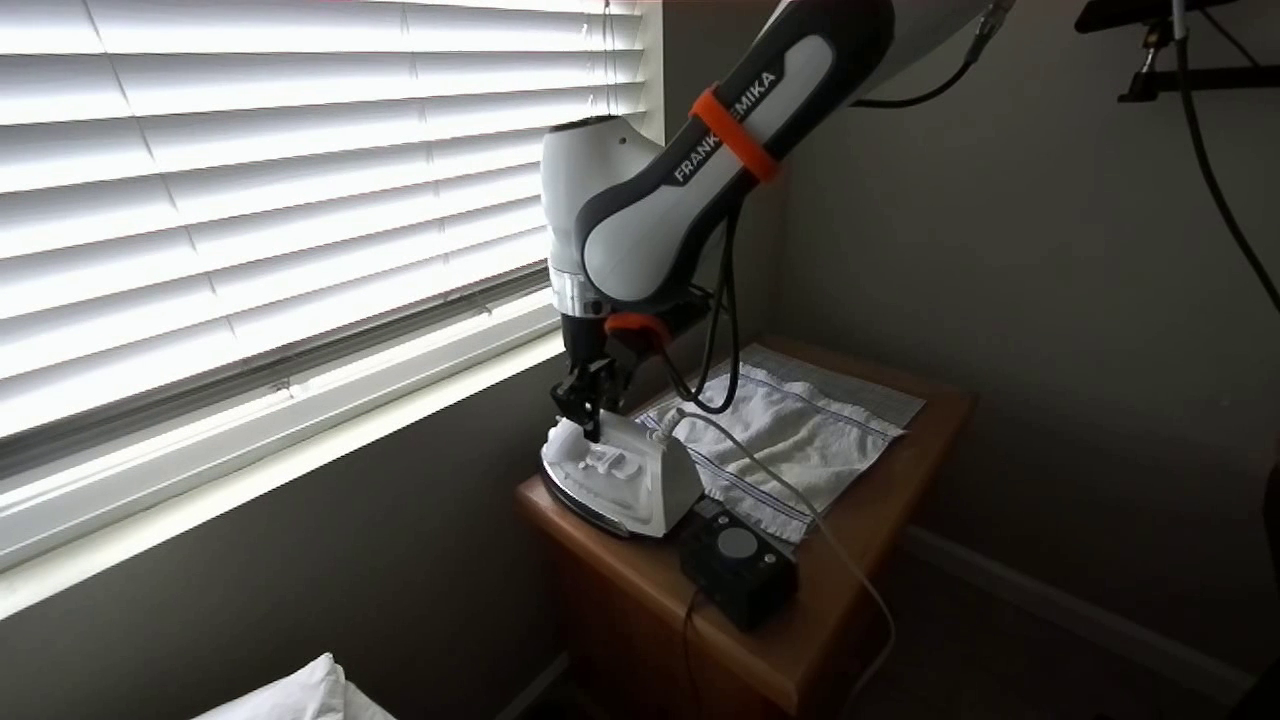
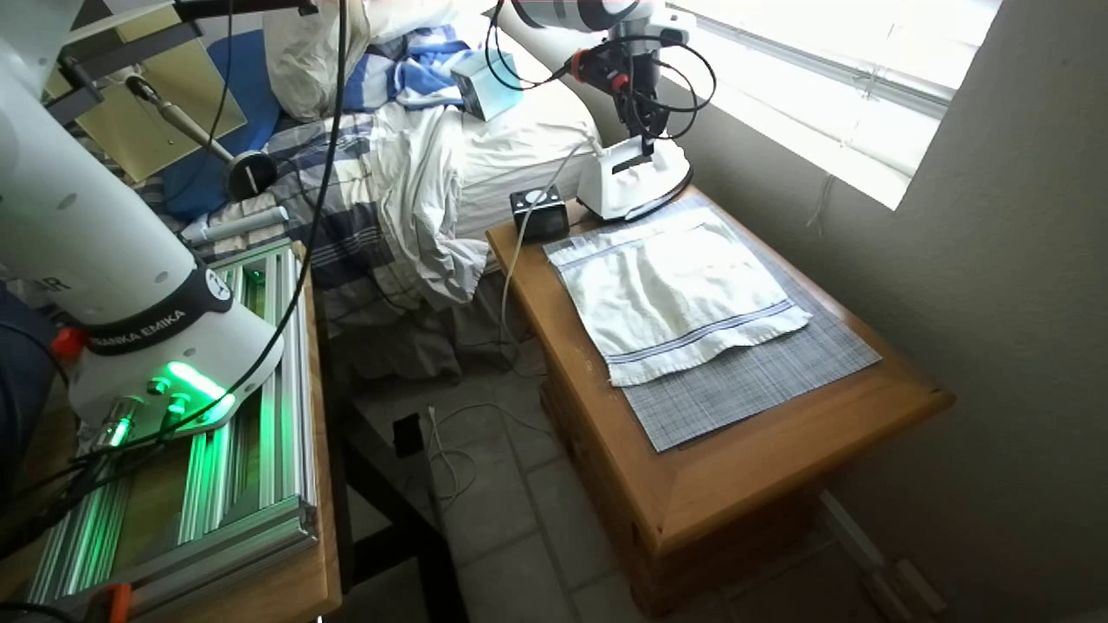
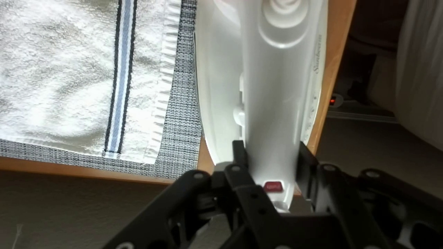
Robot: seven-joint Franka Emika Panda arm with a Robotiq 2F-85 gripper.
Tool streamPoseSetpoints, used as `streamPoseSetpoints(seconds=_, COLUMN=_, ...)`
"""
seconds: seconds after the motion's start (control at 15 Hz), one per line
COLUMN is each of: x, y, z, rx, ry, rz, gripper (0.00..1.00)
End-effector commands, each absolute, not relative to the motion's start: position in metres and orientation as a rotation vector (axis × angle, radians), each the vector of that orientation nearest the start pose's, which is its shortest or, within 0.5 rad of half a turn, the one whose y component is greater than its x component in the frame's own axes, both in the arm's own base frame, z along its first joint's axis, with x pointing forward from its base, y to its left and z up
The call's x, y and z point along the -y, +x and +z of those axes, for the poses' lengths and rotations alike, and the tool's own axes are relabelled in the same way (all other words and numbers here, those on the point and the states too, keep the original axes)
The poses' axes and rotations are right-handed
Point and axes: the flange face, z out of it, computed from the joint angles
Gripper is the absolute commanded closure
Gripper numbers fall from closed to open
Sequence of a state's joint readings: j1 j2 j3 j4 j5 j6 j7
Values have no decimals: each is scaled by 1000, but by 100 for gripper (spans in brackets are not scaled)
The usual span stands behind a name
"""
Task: Move the pressing iron to the right
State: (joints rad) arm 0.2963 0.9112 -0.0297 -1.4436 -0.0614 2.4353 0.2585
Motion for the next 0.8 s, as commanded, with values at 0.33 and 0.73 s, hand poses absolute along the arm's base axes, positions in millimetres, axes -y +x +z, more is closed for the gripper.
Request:
streamPoseSetpoints(seconds=0.33, x=-189, y=706, z=166, rx=80, ry=-3172, rz=-131, gripper=88)
streamPoseSetpoints(seconds=0.73, x=-191, y=705, z=173, rx=64, ry=-3168, rz=-130, gripper=88)
